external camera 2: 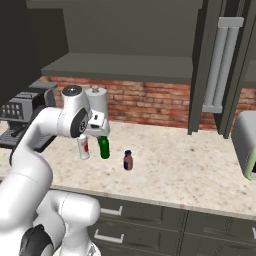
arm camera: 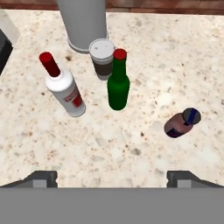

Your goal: Sort all alcoholic drinks to one cabinet, and non-alcoholic drinks to the other.

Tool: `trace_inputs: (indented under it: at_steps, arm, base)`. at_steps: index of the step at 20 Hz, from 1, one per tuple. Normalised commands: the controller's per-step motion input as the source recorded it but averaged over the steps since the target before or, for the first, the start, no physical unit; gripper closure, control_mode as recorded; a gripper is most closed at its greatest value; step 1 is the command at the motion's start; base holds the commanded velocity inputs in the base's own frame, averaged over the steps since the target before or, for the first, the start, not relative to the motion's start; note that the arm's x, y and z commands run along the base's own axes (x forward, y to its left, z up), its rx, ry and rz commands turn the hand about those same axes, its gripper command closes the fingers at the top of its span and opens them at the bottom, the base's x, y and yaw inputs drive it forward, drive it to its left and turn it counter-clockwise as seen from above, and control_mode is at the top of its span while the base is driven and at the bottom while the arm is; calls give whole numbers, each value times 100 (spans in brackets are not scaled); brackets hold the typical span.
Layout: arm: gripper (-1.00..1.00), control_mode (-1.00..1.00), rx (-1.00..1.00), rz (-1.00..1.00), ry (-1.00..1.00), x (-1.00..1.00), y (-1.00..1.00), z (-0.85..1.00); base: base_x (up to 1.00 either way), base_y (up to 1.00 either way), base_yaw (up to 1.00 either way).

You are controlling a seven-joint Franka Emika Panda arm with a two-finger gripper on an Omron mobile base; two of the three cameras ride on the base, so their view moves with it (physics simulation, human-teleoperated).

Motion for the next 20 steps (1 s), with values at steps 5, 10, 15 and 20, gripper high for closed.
trace_inputs:
  at_steps: [5, 10, 15, 20]
  arm:
    - [-100, -100, 0, 2, -9, 10, 0, -8]
    - [-100, -100, 0, 3, -5, 4, 0, -7]
    - [-100, -100, 0, 1, -3, 7, 0, -6]
    - [-100, -100, 0, 1, -2, 6, 0, -8]
  base:
    - [0, 0, 0]
    - [0, 0, 0]
    - [0, 0, 0]
    - [0, 0, 0]
